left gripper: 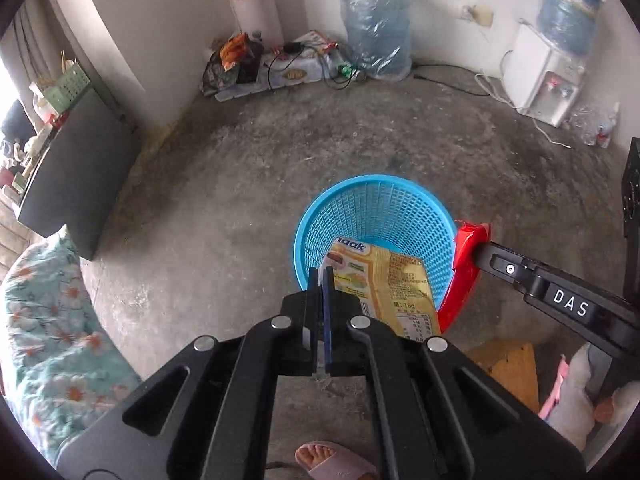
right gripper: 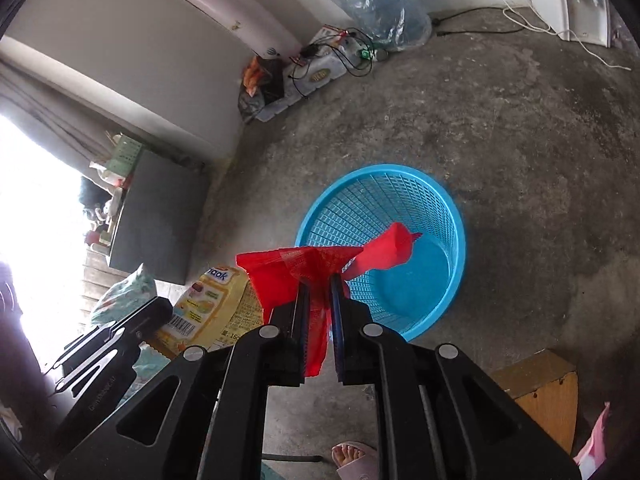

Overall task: Collect trash
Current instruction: 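Carry both items to the blue wastebasket and open both tools to drop them, then grasp the pink knitted pad with the left tool while the right tool grasps the clear plastic bowl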

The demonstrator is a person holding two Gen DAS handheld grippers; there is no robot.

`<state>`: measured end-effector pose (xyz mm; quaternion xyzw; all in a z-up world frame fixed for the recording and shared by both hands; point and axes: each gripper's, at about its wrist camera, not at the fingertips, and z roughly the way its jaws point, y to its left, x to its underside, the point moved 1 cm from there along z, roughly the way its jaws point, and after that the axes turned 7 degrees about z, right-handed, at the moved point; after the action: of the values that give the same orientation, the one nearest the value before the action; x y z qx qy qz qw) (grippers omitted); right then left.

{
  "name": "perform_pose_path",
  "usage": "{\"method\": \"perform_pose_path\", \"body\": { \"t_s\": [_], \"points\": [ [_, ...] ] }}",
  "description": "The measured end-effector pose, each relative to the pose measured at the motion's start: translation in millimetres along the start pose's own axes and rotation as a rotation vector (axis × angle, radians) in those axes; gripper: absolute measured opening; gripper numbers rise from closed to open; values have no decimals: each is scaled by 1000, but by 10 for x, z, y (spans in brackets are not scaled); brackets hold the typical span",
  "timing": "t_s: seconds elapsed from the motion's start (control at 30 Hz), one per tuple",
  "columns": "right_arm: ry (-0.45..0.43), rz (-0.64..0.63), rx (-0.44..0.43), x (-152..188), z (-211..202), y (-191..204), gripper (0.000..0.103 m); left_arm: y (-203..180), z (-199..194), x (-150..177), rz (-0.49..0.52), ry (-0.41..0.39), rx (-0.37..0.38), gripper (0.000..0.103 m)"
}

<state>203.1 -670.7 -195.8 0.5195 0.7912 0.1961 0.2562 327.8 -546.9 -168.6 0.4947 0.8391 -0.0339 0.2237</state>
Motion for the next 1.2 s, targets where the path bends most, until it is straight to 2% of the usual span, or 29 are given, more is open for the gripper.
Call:
{"method": "perform_pose_path", "body": {
  "t_s": [0.13,0.17,0.23,0.27,0.3,0.33,0.4,0.57,0.7,0.8,0.83,0.93,1.03,1.13,1.2],
  "points": [
    [57,16,38,-240,445,-134,23,-55,363,-66,-1,-8,-16,4],
    [65,15,55,-286,548,-161,25,-57,422,-60,-11,-4,-17,7],
    [87,4,67,-339,718,-188,30,-27,529,-78,-49,7,-2,29],
    [88,7,80,-355,774,-210,38,-7,552,-77,-79,2,-4,31],
    [90,12,82,-371,820,-233,42,15,574,-74,-108,-5,13,34],
    [94,18,79,-384,863,-258,45,39,594,-76,-134,-3,34,35],
    [91,23,89,-392,897,-286,46,84,603,-70,-170,5,54,35],
    [49,17,53,-383,770,-315,50,225,432,-92,-221,-35,83,35],
    [-18,-1,12,-316,413,-284,50,345,-38,-73,-201,-115,150,35],
    [-72,-70,-21,-197,69,-99,50,409,-634,46,-134,-198,196,35],
    [-91,-102,-28,-150,-48,-8,54,433,-832,110,-117,-220,205,37],
    [-169,-214,-56,11,-436,364,69,592,-1490,435,-95,-299,228,43],
    [-271,-362,-75,241,-838,834,86,765,-2049,843,-133,-359,254,50],
    [-362,-531,-116,592,-1230,1359,92,949,-2508,1301,-187,-416,272,50],
    [-384,-621,-143,820,-1451,1648,92,1086,-2819,1650,-233,-452,266,50]
  ]
}}
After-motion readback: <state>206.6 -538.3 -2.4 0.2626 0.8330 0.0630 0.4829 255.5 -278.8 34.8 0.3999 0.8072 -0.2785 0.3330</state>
